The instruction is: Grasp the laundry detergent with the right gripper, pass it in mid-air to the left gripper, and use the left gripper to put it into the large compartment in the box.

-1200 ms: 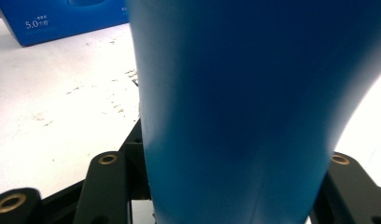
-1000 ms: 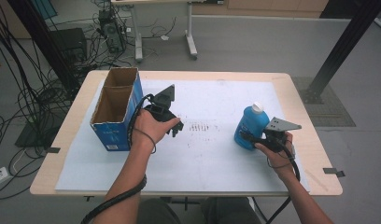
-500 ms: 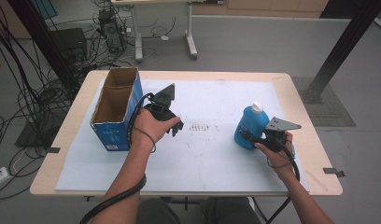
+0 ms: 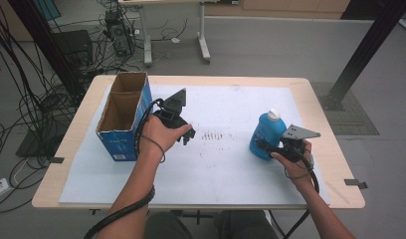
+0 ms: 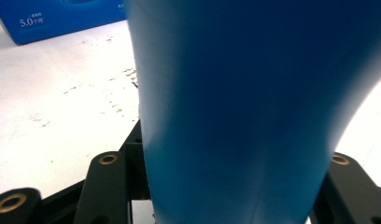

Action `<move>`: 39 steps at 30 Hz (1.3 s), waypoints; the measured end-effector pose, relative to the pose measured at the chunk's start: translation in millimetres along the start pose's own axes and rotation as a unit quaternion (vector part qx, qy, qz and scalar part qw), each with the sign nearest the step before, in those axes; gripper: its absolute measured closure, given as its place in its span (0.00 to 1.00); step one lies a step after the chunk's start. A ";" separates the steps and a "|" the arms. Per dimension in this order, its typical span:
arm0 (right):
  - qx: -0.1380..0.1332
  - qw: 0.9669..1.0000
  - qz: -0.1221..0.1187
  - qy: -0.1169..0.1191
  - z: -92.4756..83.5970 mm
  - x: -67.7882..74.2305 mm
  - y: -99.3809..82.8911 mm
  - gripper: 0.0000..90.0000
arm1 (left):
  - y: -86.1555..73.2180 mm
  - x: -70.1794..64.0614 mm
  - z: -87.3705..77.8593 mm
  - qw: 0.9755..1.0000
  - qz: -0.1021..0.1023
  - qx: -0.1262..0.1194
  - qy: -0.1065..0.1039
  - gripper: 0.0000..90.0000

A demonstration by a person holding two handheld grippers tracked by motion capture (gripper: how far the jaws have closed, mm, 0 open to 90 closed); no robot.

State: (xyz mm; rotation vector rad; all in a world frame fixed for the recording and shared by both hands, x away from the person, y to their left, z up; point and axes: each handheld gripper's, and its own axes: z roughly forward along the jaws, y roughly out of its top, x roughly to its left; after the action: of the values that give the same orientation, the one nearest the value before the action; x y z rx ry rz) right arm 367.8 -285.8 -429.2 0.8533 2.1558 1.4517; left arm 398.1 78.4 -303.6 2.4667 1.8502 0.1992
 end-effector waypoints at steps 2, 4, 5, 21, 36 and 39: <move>0.001 1.000 0.000 0.000 0.1 0.0 0.2 0.50 | -0.4 -0.1 -0.2 1.000 0.000 -0.001 -0.001 0.06; 0.002 1.000 0.000 0.000 0.2 -0.1 0.6 0.50 | -1.0 0.2 -1.1 1.000 0.001 -0.002 -0.001 0.06; 0.002 1.000 0.001 0.000 0.3 -0.1 1.0 0.50 | -1.6 0.2 -2.0 1.000 0.002 -0.003 -0.002 0.06; 0.007 1.000 0.007 0.007 -2.5 -4.7 29.1 0.50 | -5.5 4.5 -24.6 0.999 0.023 -0.028 -0.002 0.07; 0.019 0.998 -0.008 0.057 13.6 -1.2 87.1 0.50 | -4.0 14.0 -75.1 0.995 0.084 -0.055 0.004 0.07; 0.022 0.997 -0.013 0.073 19.5 1.1 101.1 0.50 | -3.2 15.6 -87.5 0.993 0.101 -0.061 0.008 0.07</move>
State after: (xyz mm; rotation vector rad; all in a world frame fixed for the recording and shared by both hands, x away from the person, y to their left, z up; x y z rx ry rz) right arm 405.7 -244.2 -343.0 0.7530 2.3033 1.5014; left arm 387.6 91.1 -216.2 2.5703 1.5408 0.3311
